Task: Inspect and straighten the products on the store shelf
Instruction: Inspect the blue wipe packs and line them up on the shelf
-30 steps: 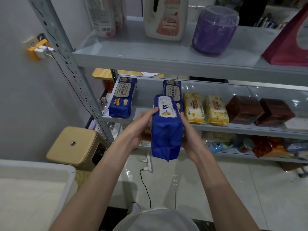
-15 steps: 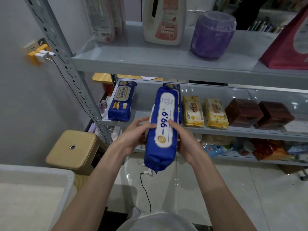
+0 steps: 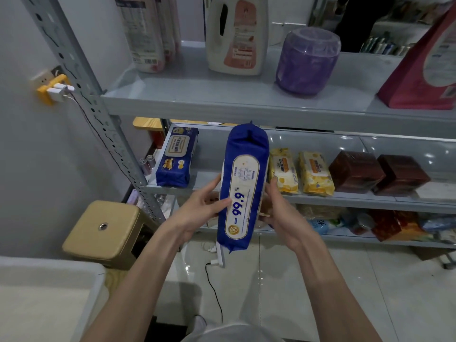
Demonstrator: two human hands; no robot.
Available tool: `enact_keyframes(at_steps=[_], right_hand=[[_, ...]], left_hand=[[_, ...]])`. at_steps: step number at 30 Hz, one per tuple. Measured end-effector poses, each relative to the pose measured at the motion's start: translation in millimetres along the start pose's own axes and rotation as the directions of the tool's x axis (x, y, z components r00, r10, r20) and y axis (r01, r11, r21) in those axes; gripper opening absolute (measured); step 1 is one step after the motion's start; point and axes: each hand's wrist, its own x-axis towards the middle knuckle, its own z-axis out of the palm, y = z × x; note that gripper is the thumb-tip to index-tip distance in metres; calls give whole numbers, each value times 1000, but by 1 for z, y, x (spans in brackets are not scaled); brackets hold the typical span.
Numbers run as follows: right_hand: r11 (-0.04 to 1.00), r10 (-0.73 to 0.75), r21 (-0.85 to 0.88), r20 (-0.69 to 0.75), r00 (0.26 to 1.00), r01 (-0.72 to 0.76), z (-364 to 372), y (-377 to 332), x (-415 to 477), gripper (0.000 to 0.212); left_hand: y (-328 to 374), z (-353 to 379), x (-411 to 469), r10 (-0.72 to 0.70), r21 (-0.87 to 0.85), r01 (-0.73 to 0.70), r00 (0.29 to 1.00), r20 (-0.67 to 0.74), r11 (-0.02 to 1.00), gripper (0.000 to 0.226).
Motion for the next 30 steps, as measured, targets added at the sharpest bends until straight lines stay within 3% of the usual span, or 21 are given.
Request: enact_keyframes(at_steps=[3, 5, 8, 9, 13, 16, 20, 24, 30], right_hand=[[999, -25, 39, -49, 998, 27, 1, -1, 1, 64], [998, -32, 52, -73, 997, 36, 0, 2, 1, 63], [994, -37, 97, -28, 999, 40, -3, 7, 2, 57], [992, -44, 121, -14, 999, 46, -4, 7, 1, 60], [993, -33, 112, -11, 999, 34, -4, 4, -1, 78], [993, -26, 113, 18, 1000, 24, -10, 6, 2, 63], [960, -132, 256, 49, 990, 116, -16, 13, 5, 53], [918, -215, 361, 103, 971, 165, -21, 18, 8, 64], [887, -253, 432, 161, 954, 163, -26, 25, 8, 62]], left_hand=[[2, 4, 1, -16, -33, 16, 1000, -16, 999, 63], [8, 5, 1, -64, -77, 61, 997, -34, 995, 37], [13, 5, -1, -68, -74, 65, 997, -30, 995, 92], [14, 5, -1, -53, -84, 49, 997, -47, 995, 98], [9, 4, 0, 0, -109, -6, 998, -56, 994, 66], [3, 2, -2, 45, -163, -49, 999, -31, 985, 52], [2, 1, -5, 111, -223, -116, 993, -32, 968, 61], [1, -5, -6, 175, -203, -180, 984, -43, 962, 78], [-4, -7, -8, 277, -160, -278, 960, -33, 947, 71]])
